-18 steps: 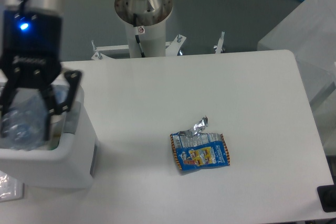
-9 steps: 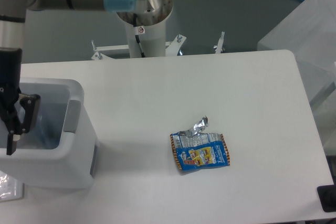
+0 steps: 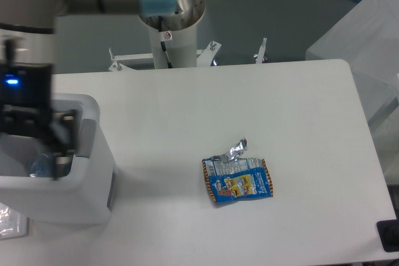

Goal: Place the trash in the trash can
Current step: 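Move the open gripper above the blue snack wrapper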

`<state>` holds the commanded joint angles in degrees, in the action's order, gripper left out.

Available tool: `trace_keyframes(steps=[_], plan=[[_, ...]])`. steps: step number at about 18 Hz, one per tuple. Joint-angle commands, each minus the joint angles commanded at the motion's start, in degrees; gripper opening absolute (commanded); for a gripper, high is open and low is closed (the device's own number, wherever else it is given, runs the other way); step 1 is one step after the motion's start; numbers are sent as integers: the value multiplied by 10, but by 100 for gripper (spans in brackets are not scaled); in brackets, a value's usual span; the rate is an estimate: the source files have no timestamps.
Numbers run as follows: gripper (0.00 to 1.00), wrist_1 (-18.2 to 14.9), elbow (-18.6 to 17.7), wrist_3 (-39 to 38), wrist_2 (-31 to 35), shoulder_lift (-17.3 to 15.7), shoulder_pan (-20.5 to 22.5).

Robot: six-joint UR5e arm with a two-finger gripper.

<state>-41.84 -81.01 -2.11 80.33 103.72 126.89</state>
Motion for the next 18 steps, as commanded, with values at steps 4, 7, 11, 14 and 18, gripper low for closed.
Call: trace_keyframes(steps=[4, 7, 11, 14, 18], plan=[[100, 1, -62, 133, -3, -6, 91], [100, 1, -71, 228, -7, 1, 135], [100, 2, -59, 290, -11, 21, 163], [100, 3, -58, 315, -12, 20, 179], [100, 2, -45, 323, -13, 22, 180]])
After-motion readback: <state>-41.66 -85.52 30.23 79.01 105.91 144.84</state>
